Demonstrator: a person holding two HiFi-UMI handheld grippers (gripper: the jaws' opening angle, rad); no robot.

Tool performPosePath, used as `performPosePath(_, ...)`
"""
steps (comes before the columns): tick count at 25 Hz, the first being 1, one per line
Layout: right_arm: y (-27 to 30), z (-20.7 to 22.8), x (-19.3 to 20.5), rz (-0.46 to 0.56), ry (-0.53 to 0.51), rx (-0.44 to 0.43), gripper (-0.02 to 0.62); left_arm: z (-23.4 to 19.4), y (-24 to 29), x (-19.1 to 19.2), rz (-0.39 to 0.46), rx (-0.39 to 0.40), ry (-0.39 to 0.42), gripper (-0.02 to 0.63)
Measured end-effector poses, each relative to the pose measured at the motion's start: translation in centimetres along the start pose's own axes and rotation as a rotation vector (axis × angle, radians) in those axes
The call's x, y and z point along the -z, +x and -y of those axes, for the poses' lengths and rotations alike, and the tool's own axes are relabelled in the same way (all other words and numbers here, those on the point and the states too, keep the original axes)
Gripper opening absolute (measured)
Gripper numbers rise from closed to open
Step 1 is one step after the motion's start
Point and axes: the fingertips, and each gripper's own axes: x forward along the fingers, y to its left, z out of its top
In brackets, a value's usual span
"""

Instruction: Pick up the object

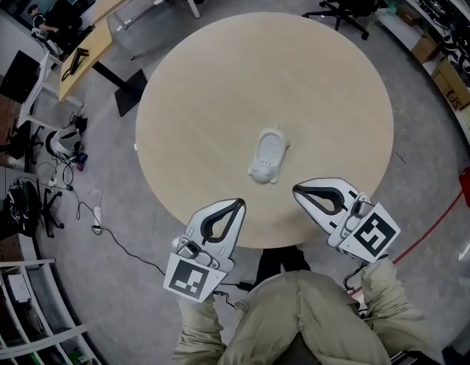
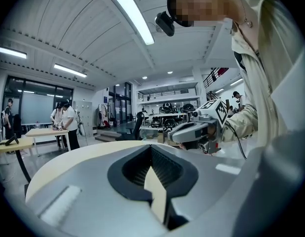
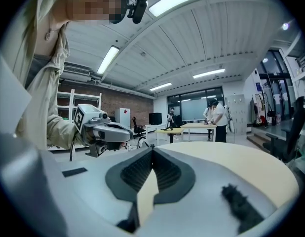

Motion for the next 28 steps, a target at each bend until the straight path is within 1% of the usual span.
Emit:
performPosePath(8, 2.8, 1.4, 3.0, -0.043, 0.046, 0.014, -0.005, -2.4, 1.8, 2.7, -0.014, 0.021, -0.045, 0.006)
performPosePath(16, 4.8, 4.3, 8.4, -0.148, 0.164, 0.084, -0.005, -3.6, 4.3, 5.6, -0.044, 0.054, -0.083, 0.006)
performPosePath(18, 5.3, 5.1, 9.8, -0.179, 0.216, 0.112, -0.005, -3.7, 4.7, 5.8, -0.045, 0.061, -0.088, 0.006)
performPosePath(22, 6.4, 6.6, 12.7, -0.242, 0.36, 0.171, 0.003, -3.8, 5.1, 5.8, -0.049, 0.076, -0.096, 0.006)
performPosePath(24, 6.9, 7.3, 14.2, -0.276, 0.436, 0.203, 0.047, -3.9, 5.3, 5.9, -0.048, 0.08, -0.099, 0.006)
performPosePath(28, 7.3, 8.5, 17.0, -0.342, 0.579, 0.263, 0.102, -3.7, 5.8, 6.0, -0.051, 0.087, -0.094, 0.006)
